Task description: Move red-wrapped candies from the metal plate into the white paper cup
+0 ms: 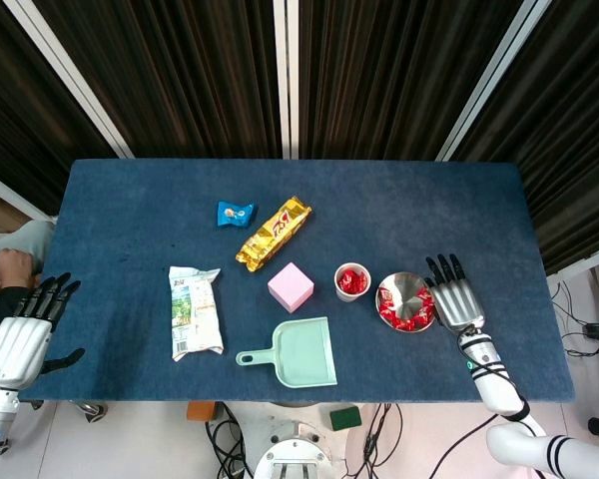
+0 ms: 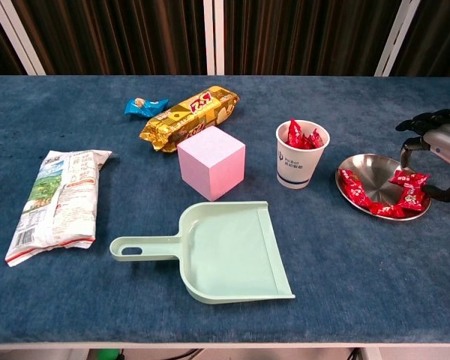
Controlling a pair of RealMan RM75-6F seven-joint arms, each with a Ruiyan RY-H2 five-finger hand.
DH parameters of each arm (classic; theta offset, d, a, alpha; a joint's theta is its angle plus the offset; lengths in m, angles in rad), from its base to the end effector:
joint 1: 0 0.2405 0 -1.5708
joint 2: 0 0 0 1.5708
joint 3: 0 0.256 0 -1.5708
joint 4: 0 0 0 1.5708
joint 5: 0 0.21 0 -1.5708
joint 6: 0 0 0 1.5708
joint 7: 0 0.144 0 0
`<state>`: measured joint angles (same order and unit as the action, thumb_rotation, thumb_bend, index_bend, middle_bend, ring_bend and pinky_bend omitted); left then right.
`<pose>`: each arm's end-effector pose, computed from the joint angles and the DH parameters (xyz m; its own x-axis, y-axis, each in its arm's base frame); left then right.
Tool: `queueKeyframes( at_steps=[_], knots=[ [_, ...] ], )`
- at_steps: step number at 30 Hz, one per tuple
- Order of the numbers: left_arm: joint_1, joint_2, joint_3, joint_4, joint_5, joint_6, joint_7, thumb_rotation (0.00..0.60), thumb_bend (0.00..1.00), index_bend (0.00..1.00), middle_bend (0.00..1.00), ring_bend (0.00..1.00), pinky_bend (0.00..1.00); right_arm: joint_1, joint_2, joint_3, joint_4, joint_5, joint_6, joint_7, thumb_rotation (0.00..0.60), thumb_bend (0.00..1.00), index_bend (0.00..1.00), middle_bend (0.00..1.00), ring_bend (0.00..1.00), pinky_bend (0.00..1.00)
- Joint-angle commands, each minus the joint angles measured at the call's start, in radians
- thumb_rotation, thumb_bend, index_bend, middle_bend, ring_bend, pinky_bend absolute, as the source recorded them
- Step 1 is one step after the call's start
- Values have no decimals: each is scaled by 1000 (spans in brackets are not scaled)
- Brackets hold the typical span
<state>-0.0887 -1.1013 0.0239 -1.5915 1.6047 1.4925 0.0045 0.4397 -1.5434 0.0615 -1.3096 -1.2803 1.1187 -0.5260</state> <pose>-0.3079 0.1661 0.1519 0.4453 0.0626 0.8932 0.8923 -0.1133 -0.4369 -0.2745 -0.2833 0.0046 0.7222 -0.1736 0.6695 -0.6904 -0.2381 0.6831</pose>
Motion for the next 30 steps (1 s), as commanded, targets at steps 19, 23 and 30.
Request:
queueKeyframes(
  at_steps=[19, 23, 30],
  knots=[
    [-4, 1, -2, 2, -7, -8, -4, 600, 94, 79, 31, 1, 147, 14, -31, 17, 19, 27, -8, -35, 600, 431, 577, 69, 0, 0],
    [-3, 1, -2, 1, -6, -7, -3, 600, 95, 79, 31, 1, 146, 8, -25, 15, 16, 8, 11, -13, 600, 471, 612, 72, 0, 0],
    [-2, 3, -1, 0, -3, -3, -7, 600, 95, 79, 31, 1, 146, 8, 24, 36, -63, -54, 77, 36, 600, 480, 627, 75, 0, 0]
  ],
)
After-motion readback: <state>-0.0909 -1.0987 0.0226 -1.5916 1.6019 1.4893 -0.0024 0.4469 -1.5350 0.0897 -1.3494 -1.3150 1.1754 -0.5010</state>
